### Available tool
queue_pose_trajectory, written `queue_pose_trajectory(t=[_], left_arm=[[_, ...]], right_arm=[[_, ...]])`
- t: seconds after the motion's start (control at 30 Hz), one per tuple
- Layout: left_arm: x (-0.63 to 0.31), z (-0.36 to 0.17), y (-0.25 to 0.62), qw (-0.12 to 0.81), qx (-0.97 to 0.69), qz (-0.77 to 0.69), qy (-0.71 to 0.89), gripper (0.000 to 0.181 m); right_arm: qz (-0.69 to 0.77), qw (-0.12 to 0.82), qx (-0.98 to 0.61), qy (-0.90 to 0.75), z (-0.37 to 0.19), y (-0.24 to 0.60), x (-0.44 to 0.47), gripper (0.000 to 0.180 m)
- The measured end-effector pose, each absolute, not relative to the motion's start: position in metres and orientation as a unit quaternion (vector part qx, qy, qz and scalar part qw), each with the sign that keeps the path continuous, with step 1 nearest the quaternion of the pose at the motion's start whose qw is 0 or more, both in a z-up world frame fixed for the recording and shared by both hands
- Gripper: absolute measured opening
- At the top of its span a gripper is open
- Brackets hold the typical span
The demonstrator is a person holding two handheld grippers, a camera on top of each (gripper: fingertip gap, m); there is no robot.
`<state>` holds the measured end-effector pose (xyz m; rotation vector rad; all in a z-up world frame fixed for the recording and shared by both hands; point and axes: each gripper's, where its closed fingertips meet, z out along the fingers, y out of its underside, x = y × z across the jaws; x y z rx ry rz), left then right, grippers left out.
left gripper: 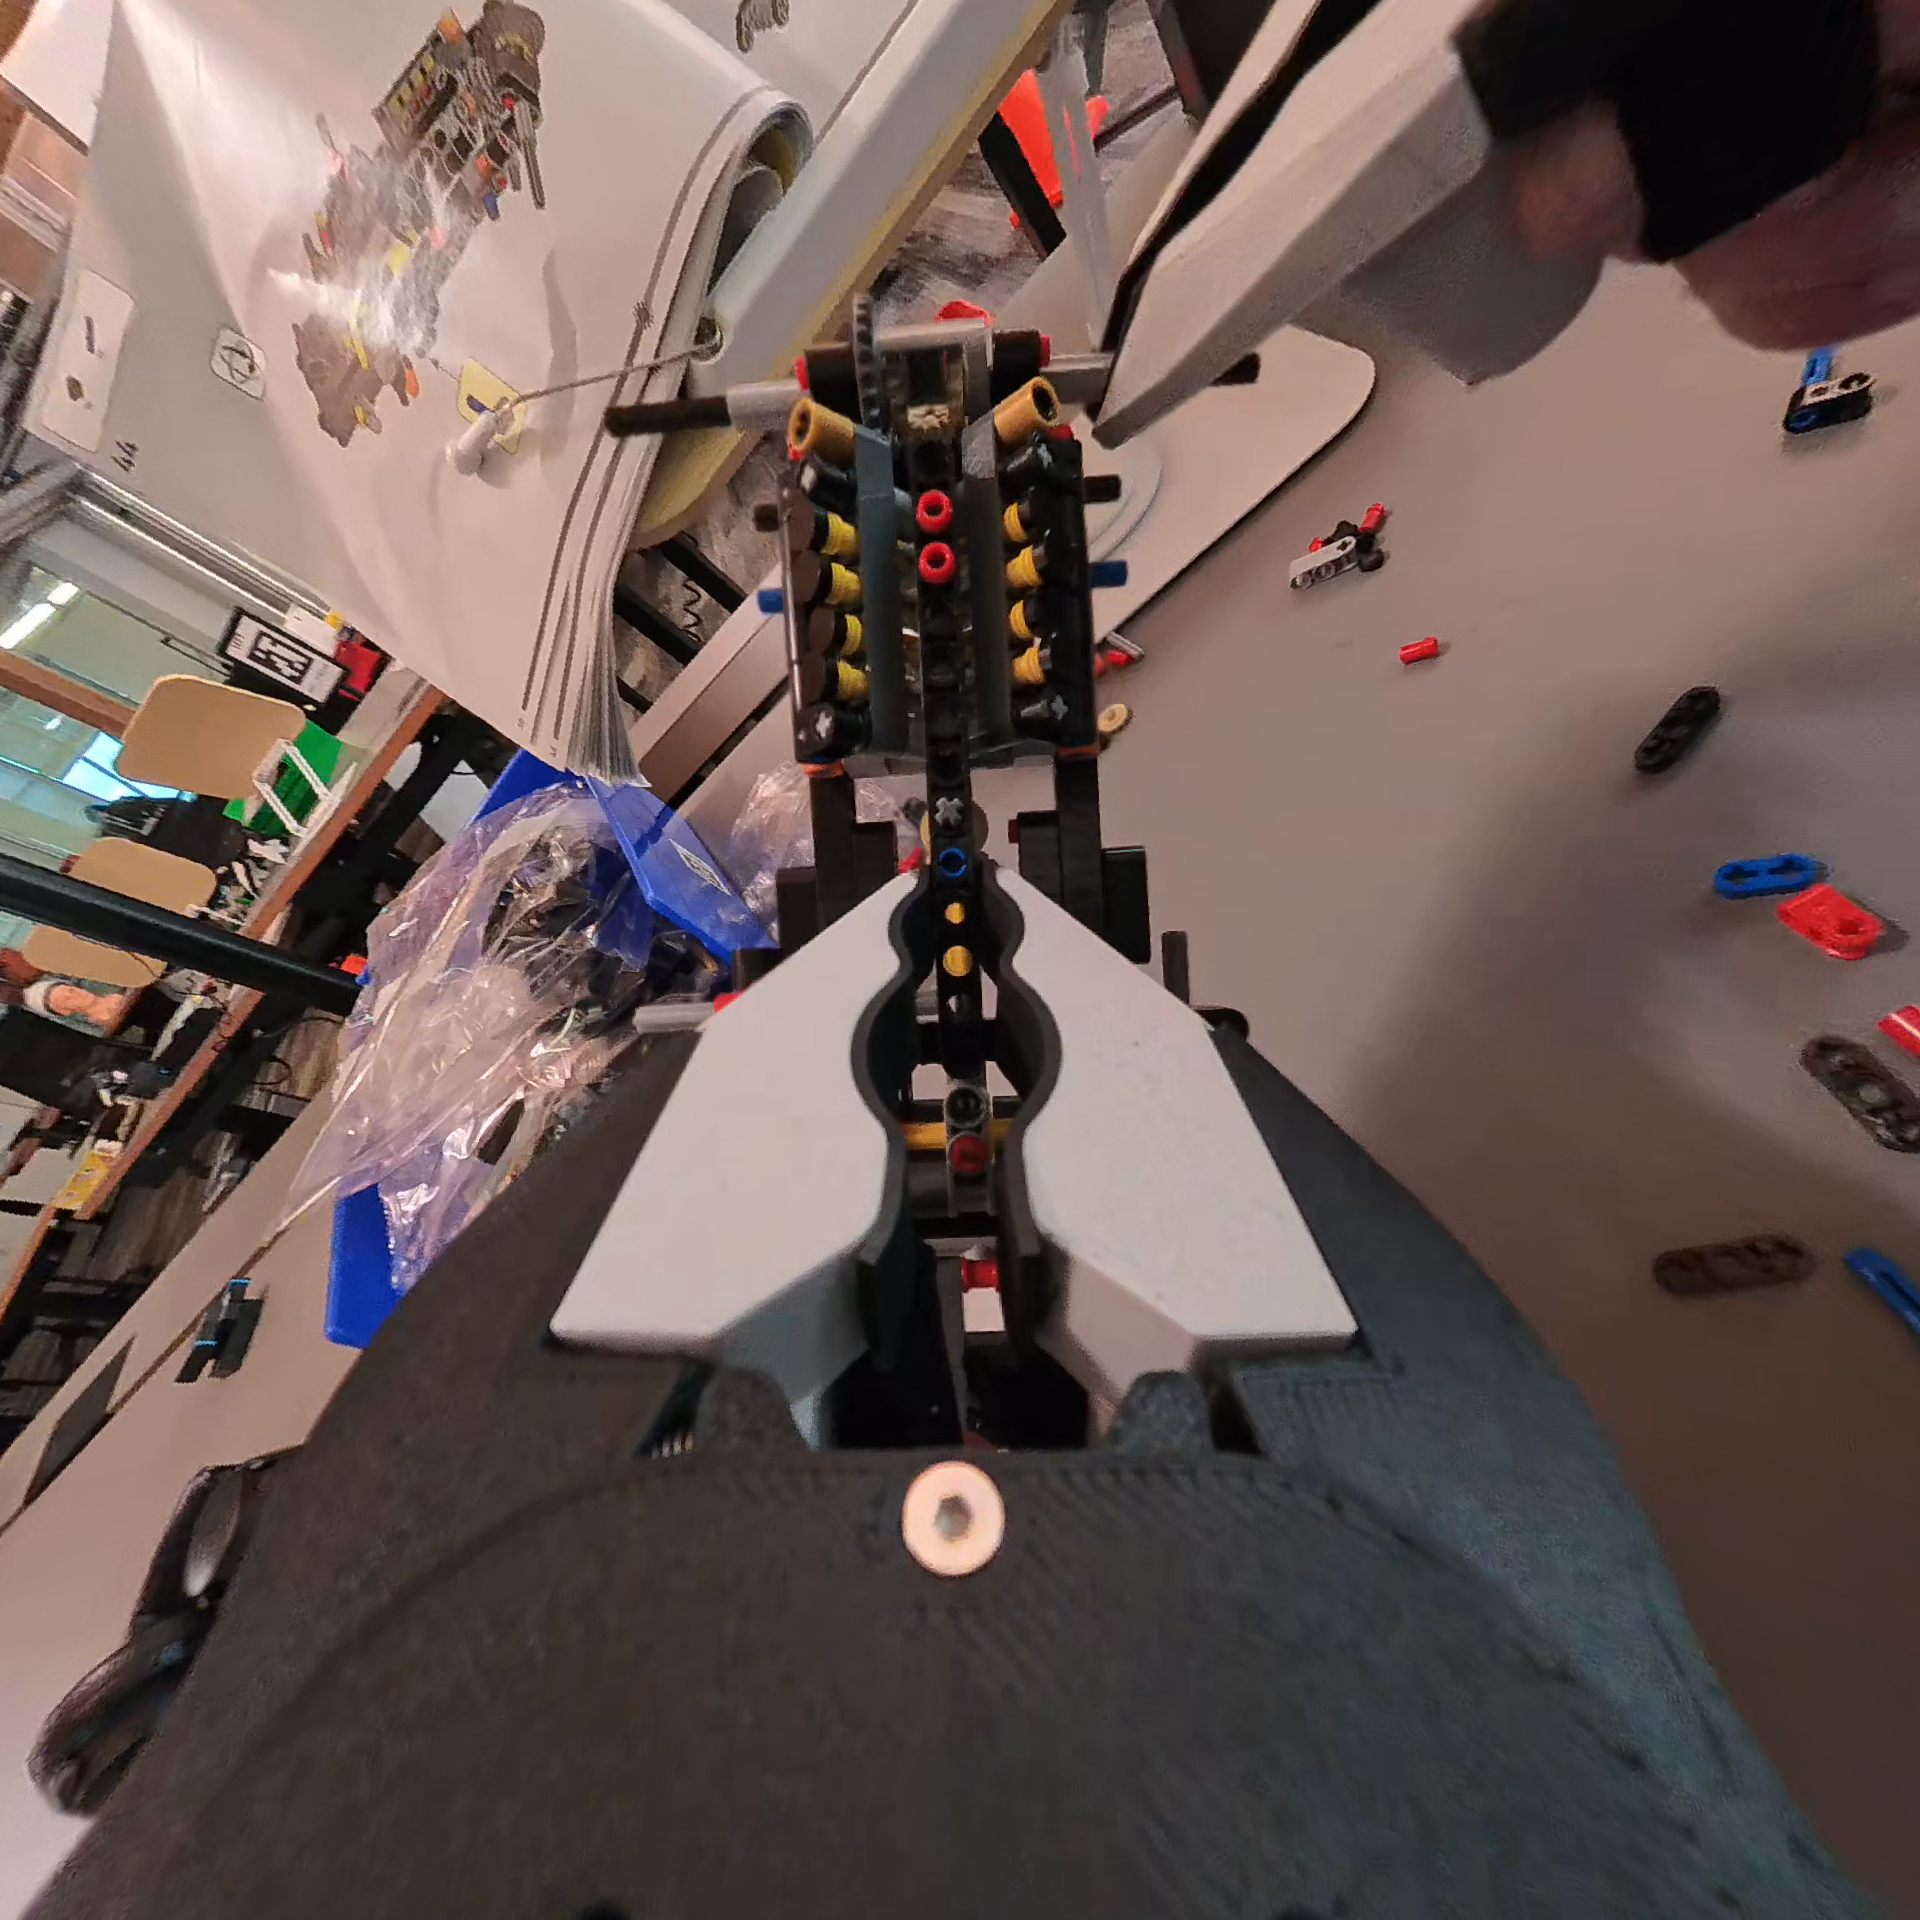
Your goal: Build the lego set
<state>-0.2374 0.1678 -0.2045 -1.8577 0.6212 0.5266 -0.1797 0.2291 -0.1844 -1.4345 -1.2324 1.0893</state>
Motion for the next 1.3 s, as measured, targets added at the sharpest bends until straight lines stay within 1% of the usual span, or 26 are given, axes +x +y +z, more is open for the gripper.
queue_pose_trajectory(t=[0.1, 0.2, 0.23, 0.33, 0.37, 0.43, 0.53, 0.63, 0.7, 0.73, 0.83, 0.93, 1.1, 1.2, 1.3], left_arm=[[-0.239, -0.2, 0.168, 0.532, -0.768, 0.239, 0.267, 0.005], [-0.238, -0.195, 0.167, 0.541, -0.752, 0.254, 0.279, 0.005], [-0.238, -0.193, 0.166, 0.544, -0.748, 0.258, 0.281, 0.005], [-0.243, -0.192, 0.165, 0.543, -0.735, 0.284, 0.291, 0.005], [-0.243, -0.192, 0.165, 0.542, -0.734, 0.286, 0.293, 0.005], [-0.244, -0.193, 0.165, 0.538, -0.736, 0.288, 0.292, 0.005], [-0.244, -0.192, 0.164, 0.536, -0.738, 0.29, 0.29, 0.005], [-0.245, -0.192, 0.164, 0.534, -0.737, 0.294, 0.292, 0.005], [-0.245, -0.191, 0.163, 0.532, -0.735, 0.3, 0.295, 0.005], [-0.245, -0.19, 0.163, 0.531, -0.733, 0.303, 0.298, 0.005], [-0.246, -0.187, 0.163, 0.529, -0.727, 0.314, 0.305, 0.005], [-0.244, -0.184, 0.163, 0.528, -0.719, 0.322, 0.316, 0.005], [-0.236, -0.181, 0.163, 0.534, -0.705, 0.328, 0.331, 0.005], [-0.23, -0.179, 0.163, 0.544, -0.697, 0.324, 0.337, 0.005], [-0.227, -0.177, 0.163, 0.551, -0.69, 0.324, 0.34, 0.005]], right_arm=[[0.581, 0.344, -0.608, -0.417, -0.181, 0.225, -0.18, 0.003], [0.709, 0.228, -0.581, -0.328, -0.169, 0.218, -0.177, 0.003], [0.727, 0.205, -0.576, -0.312, -0.168, 0.218, -0.176, 0.002], [0.736, 0.194, -0.569, -0.311, -0.17, 0.214, -0.176, 0.003], [0.727, 0.206, -0.573, -0.318, -0.172, 0.215, -0.177, 0.003], [0.68, 0.264, -0.588, -0.349, -0.177, 0.219, -0.178, 0.004], [0.532, 0.413, -0.592, -0.441, -0.183, 0.229, -0.177, 0.023], [0.372, 0.551, -0.53, -0.526, -0.171, 0.229, -0.172, 0.019], [0.317, 0.594, -0.494, -0.549, -0.16, 0.226, -0.17, 0.017], [0.313, 0.597, -0.485, -0.558, -0.157, 0.223, -0.17, 0.017], [0.343, 0.576, -0.491, -0.556, -0.146, 0.228, -0.171, 0.029], [0.422, 0.523, -0.509, -0.538, -0.137, 0.236, -0.174, 0.037], [0.588, 0.371, -0.505, -0.512, -0.131, 0.227, -0.182, 0.059], [0.634, 0.32, -0.501, -0.495, -0.132, 0.221, -0.185, 0.057], [0.673, 0.29, -0.497, -0.464, -0.131, 0.222, -0.187, 0.048]])
